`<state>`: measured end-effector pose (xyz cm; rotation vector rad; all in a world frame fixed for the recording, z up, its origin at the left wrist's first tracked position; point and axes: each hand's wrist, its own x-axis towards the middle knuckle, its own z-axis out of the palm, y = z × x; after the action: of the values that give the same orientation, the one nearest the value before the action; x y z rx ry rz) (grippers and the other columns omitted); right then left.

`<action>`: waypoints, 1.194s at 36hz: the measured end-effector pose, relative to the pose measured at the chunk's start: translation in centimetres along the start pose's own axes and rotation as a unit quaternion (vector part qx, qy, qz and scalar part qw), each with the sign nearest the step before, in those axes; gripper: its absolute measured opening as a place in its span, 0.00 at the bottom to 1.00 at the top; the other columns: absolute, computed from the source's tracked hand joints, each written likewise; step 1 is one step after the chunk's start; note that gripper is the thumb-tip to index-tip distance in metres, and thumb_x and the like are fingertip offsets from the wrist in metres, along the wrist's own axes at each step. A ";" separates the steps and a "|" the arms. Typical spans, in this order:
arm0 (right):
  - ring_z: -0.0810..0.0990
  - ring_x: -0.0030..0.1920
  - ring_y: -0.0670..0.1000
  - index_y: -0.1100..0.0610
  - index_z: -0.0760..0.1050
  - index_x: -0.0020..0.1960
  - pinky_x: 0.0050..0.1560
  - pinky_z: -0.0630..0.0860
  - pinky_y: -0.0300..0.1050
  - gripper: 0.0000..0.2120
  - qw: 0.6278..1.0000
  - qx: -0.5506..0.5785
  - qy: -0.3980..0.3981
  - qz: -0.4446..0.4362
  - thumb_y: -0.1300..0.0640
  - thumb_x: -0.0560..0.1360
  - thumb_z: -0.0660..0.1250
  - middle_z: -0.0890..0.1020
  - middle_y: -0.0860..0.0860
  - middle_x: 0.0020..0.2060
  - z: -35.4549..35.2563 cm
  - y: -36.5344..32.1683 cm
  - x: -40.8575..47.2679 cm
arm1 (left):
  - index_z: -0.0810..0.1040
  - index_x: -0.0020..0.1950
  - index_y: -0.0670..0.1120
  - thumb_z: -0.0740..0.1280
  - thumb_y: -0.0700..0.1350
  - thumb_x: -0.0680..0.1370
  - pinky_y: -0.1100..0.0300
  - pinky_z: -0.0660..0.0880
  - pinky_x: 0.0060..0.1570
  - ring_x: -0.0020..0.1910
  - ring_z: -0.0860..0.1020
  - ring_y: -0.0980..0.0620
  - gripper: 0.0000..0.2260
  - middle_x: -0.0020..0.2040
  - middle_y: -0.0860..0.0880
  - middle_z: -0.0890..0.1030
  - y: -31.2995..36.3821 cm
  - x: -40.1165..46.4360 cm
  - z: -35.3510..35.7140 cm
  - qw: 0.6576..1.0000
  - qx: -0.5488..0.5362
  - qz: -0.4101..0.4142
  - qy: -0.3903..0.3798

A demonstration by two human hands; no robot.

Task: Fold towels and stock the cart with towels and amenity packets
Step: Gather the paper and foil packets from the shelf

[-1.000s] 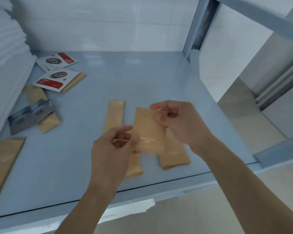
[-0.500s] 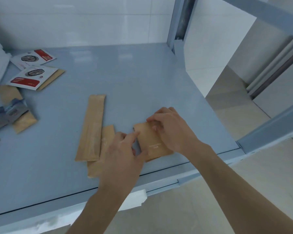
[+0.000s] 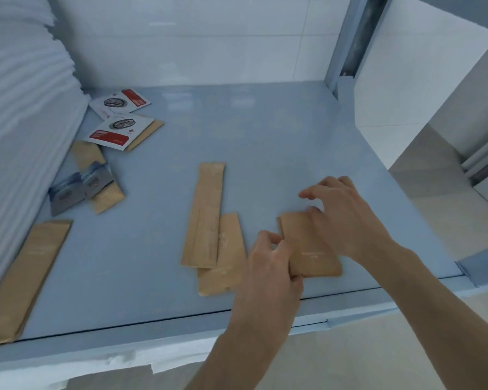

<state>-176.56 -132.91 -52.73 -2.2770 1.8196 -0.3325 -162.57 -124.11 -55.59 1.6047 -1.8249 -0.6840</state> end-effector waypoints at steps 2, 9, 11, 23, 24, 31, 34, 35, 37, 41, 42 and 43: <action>0.71 0.59 0.51 0.55 0.78 0.63 0.58 0.69 0.41 0.14 0.998 0.035 0.052 0.009 0.61 0.79 0.63 0.79 0.51 0.56 0.0 -2.0 0.4 | 0.80 0.57 0.48 0.71 0.37 0.74 0.64 0.75 0.51 0.47 0.76 0.56 0.13 0.56 0.54 0.71 -0.2 -0.3 -0.9 1.000 -0.017 -0.003 0.010; 0.77 0.61 0.55 0.56 0.68 0.70 0.59 0.71 0.46 0.27 0.984 0.156 -0.026 0.078 0.44 0.76 0.67 0.82 0.52 0.56 2.6 -12.0 3.6 | 0.81 0.39 0.44 0.66 0.27 0.70 0.70 0.72 0.35 0.32 0.75 0.57 0.13 0.43 0.52 0.79 -2.8 -1.6 -6.4 0.977 -0.044 -0.007 0.206; 0.74 0.65 0.59 0.59 0.63 0.72 0.61 0.70 0.48 0.34 0.986 0.132 -0.057 0.089 0.42 0.75 0.68 0.78 0.58 0.62 4.1 -14.3 4.4 | 0.80 0.36 0.43 0.66 0.25 0.70 0.59 0.75 0.33 0.31 0.76 0.54 0.14 0.39 0.52 0.79 -4.4 -1.9 -8.2 0.967 -0.054 -0.032 0.248; 0.76 0.39 0.56 0.58 0.71 0.35 0.31 0.64 0.43 0.11 0.968 0.189 -0.053 0.153 0.57 0.75 0.66 0.77 0.55 0.37 5.5 -17.0 6.1 | 0.81 0.36 0.47 0.63 0.29 0.75 0.68 0.74 0.32 0.32 0.80 0.56 0.17 0.38 0.48 0.82 -10.5 -3.6 -13.6 0.904 -0.195 -0.217 0.312; 0.76 0.38 0.55 0.59 0.73 0.37 0.30 0.63 0.43 0.11 0.963 0.211 -0.062 0.154 0.55 0.75 0.67 0.77 0.54 0.37 5.5 -17.6 6.0 | 0.82 0.38 0.49 0.63 0.29 0.75 0.67 0.75 0.36 0.35 0.80 0.56 0.16 0.41 0.50 0.81 -10.8 -3.8 -13.8 0.907 -0.183 -0.213 0.315; 0.82 0.38 0.52 0.60 0.80 0.39 0.36 0.77 0.42 0.08 0.956 0.165 -0.226 0.090 0.55 0.73 0.70 0.83 0.53 0.32 6.8 -22.5 3.8 | 0.82 0.50 0.55 0.72 0.41 0.75 0.70 0.74 0.39 0.43 0.78 0.59 0.10 0.47 0.60 0.77 -12.9 -5.1 -14.2 0.944 -0.085 -0.152 0.280; 0.85 0.46 0.57 0.63 0.80 0.46 0.47 0.82 0.49 0.08 0.966 0.109 -0.224 0.071 0.58 0.73 0.68 0.85 0.58 0.41 6.8 -23.3 3.4 | 0.83 0.43 0.57 0.74 0.51 0.75 0.70 0.72 0.40 0.40 0.78 0.59 0.01 0.43 0.59 0.76 -13.4 -5.3 -14.1 0.967 -0.036 -0.141 0.211; 0.85 0.46 0.57 0.63 0.79 0.47 0.47 0.82 0.50 0.08 0.968 0.093 -0.225 0.066 0.58 0.74 0.67 0.86 0.59 0.41 6.6 -23.5 3.5 | 0.83 0.43 0.56 0.73 0.51 0.75 0.69 0.71 0.40 0.40 0.77 0.59 0.01 0.42 0.58 0.75 -13.6 -5.3 -14.0 0.973 -0.019 -0.139 0.184; 0.86 0.39 0.55 0.60 0.75 0.43 0.35 0.80 0.43 0.04 0.972 0.057 -0.217 0.061 0.59 0.74 0.65 0.84 0.56 0.33 5.9 -23.8 4.0 | 0.83 0.43 0.53 0.73 0.48 0.75 0.67 0.71 0.41 0.40 0.76 0.58 0.01 0.43 0.58 0.73 -13.9 -5.4 -14.0 0.979 0.008 -0.141 0.149; 0.76 0.37 0.58 0.57 0.67 0.35 0.25 0.61 0.41 0.07 0.995 0.029 -0.091 0.027 0.63 0.72 0.61 0.74 0.52 0.30 5.6 -25.0 5.3 | 0.82 0.43 0.48 0.72 0.41 0.74 0.69 0.70 0.41 0.40 0.75 0.57 0.02 0.42 0.55 0.73 -14.0 -4.9 -14.8 0.978 -0.006 -0.147 0.145; 0.72 0.38 0.57 0.57 0.67 0.37 0.29 0.62 0.43 0.07 0.998 0.036 -0.055 0.013 0.62 0.73 0.61 0.72 0.51 0.33 5.8 -25.4 5.6 | 0.82 0.43 0.47 0.72 0.40 0.74 0.68 0.71 0.40 0.39 0.75 0.57 0.02 0.43 0.55 0.74 -14.0 -4.7 -15.1 0.978 -0.013 -0.146 0.150; 0.71 0.40 0.56 0.57 0.68 0.41 0.33 0.63 0.44 0.04 0.999 0.040 -0.023 0.001 0.61 0.75 0.62 0.71 0.51 0.37 6.1 -25.9 6.1 | 0.82 0.44 0.47 0.72 0.40 0.75 0.68 0.71 0.40 0.39 0.76 0.57 0.03 0.43 0.55 0.75 -14.1 -4.6 -15.4 0.977 -0.024 -0.144 0.158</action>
<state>-149.36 -133.06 -50.56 -2.2104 1.7534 -0.3427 -141.38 -121.23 -55.75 1.8459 -1.3541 -0.5520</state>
